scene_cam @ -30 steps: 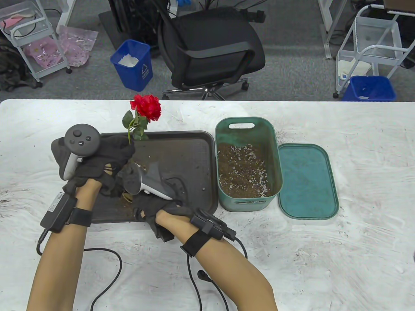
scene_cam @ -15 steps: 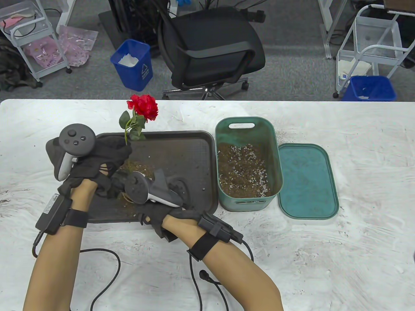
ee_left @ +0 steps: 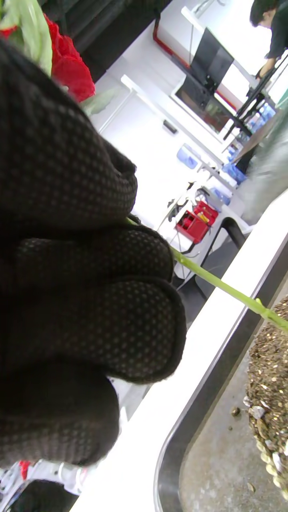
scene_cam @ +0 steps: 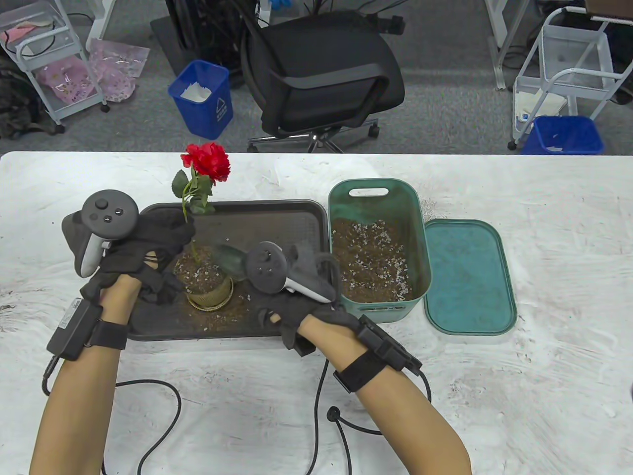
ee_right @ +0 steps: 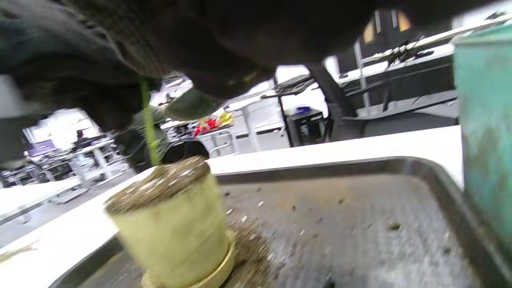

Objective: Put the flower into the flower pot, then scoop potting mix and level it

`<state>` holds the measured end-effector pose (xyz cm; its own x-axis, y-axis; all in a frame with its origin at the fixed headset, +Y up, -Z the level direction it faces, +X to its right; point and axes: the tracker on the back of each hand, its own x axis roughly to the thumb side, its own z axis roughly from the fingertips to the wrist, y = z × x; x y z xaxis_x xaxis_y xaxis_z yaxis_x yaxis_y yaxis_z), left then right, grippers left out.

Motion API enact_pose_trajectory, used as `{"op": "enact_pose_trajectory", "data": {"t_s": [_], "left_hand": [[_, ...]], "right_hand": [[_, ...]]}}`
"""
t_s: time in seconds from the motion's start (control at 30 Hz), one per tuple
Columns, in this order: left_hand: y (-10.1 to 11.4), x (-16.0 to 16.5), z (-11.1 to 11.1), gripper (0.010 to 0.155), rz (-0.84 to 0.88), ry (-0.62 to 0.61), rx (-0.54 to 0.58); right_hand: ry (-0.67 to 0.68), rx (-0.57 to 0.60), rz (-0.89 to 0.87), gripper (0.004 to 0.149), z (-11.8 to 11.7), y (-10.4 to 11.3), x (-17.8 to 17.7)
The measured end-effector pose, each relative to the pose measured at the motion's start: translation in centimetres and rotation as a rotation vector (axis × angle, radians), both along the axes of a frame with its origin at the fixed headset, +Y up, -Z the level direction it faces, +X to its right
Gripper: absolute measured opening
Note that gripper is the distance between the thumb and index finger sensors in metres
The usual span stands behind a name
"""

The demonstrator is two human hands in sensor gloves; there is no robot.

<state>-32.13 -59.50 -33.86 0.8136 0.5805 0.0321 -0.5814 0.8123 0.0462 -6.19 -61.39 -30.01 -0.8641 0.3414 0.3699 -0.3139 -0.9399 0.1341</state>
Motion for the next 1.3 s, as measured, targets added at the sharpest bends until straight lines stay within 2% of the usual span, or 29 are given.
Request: {"op": "enact_pose_trajectory", "data": {"t_s": [0.13,0.27,0.37,0.5,0.63,0.7,0.77,0.87,1.0,1.07,1.3], "left_hand": [[0.4,-0.1,0.5,0.041,-0.028,-0.066,-0.011],[0.4,-0.1,0.7,0.041,-0.026,-0.114,-0.017],[0.3,-0.1,0.9,0.041,-0.013,-0.128,-0.016],[0.2,0.1,1.0,0.041,-0.022,-0.15,-0.003],[0.1,0.2,1.3,0.041,-0.017,-0.157,0.008],[0.0,0.2,1.2,0.041,-0.013,-0.156,0.008],[0.1,0.2,1.2,0.041,-0.01,-0.154,0.003],[0.0,0.3,1.3,0.041,-0.014,-0.153,0.005],[-0.1,0.5,1.1,0.041,-0.02,-0.139,0.007],[-0.3,0.5,1.0,0.041,-0.003,-0.127,0.008],[-0.4,0.6,0.8,0.041,-0.001,-0.082,0.009]], "right_hand": [[0.071,-0.076,0.019,0.049,-2.0,-0.9,-2.7],[0.162,-0.063,0.128,0.05,-2.6,-2.1,-5.1],[0.2,-0.054,0.191,0.05,-3.1,-2.7,-5.7],[0.209,-0.128,0.249,0.047,-3.9,-3.2,-5.9],[0.205,-0.121,0.308,0.047,-3.5,-3.3,-6.5],[0.203,-0.111,0.272,0.048,-3.2,-3.1,-6.2],[0.182,-0.086,0.153,0.048,-3.1,-2.6,-5.4],[0.134,-0.151,0.071,0.049,-3.1,-2.7,-4.5],[0.144,-0.11,0.149,0.049,-2.3,-3.6,-5.0],[0.121,-0.078,0.133,0.049,-1.7,-4.3,-5.2],[0.096,-0.074,0.045,0.051,-0.8,-3.6,-4.6]]}}
